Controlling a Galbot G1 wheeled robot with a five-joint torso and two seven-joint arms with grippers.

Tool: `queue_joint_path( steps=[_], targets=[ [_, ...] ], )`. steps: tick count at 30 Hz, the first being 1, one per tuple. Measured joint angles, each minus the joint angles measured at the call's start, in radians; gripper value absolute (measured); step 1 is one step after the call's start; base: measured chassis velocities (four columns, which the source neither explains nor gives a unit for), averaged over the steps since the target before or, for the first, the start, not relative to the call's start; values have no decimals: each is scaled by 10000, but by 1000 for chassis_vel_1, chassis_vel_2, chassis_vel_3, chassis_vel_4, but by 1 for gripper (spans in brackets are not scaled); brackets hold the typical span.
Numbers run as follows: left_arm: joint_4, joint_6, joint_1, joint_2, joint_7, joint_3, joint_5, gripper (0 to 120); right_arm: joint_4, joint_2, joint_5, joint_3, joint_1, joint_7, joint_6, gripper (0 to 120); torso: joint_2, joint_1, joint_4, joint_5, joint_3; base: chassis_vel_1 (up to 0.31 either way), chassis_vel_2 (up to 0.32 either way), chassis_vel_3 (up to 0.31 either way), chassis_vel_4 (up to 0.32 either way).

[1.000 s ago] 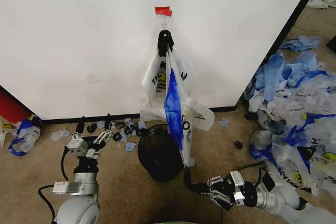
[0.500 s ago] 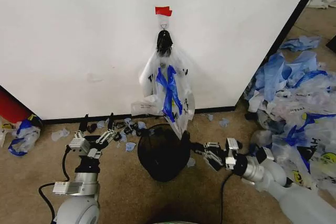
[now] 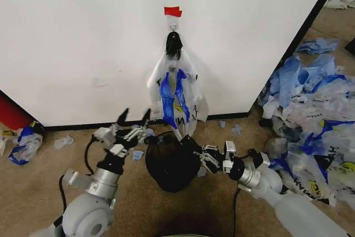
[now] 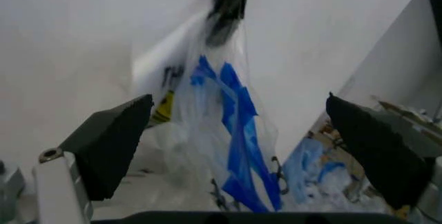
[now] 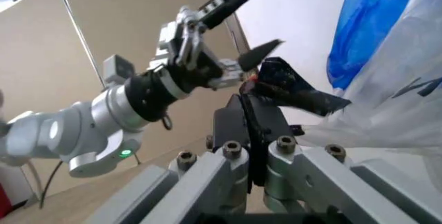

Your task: Pick up the garbage bag from the wall and place it over the trash bin.

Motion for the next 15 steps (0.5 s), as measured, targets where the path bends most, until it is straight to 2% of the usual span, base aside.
queue_joint_path(
  steps=[3,4,6,9,15],
  targets=[
    [95,87,-1022,217,39,695,-612,100,46,58,-96,3,-88,4,-20,0,0,-1,3,3,0,0,0,0,0],
    [95,87,-1022,217,39,695,-612,100,46,58,-96,3,-88,4,-20,0,0,-1,3,3,0,0,0,0,0],
    [288,105,-1670,395,204,1013,-762,99,67,75,-150,-41,-109,14,-23,0,0,0,-5,0,-1,0,0,0,0],
    [586,118,-2265,765,641,1206,-1128,99,116,73,-188,-95,-95,35,-37,0,0,0,5,3,-1,0,0,0,0],
    [1165,121,-2619,1022,1272,1243,-1809,99,133,62,-192,-299,17,61,-53,0,0,0,3,1,0,0,0,0,0]
  ],
)
